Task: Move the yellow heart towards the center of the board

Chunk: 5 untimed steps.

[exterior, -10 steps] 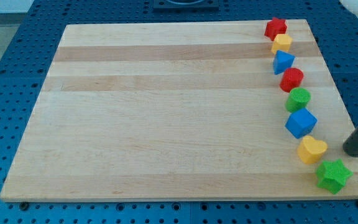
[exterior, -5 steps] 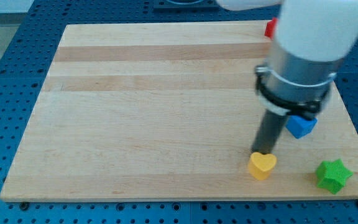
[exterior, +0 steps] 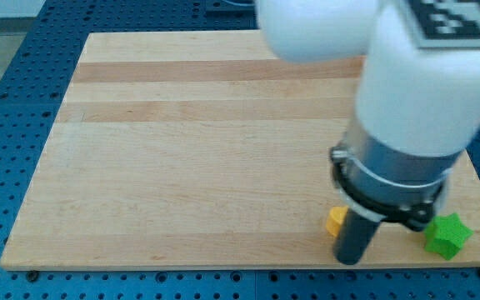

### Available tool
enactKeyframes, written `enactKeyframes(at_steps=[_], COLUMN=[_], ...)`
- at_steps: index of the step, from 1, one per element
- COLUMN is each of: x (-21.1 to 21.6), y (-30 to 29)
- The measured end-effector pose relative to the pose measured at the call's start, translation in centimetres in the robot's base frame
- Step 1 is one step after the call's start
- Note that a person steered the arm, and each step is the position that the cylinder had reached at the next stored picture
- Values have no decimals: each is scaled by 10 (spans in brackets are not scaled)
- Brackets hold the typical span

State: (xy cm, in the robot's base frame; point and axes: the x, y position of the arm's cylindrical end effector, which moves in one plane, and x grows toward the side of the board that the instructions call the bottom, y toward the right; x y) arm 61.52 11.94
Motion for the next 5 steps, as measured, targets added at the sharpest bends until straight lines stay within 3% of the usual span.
enactKeyframes(at_steps=[1,3,5], x=[-7,-22,-94], y=[26,-16,-38])
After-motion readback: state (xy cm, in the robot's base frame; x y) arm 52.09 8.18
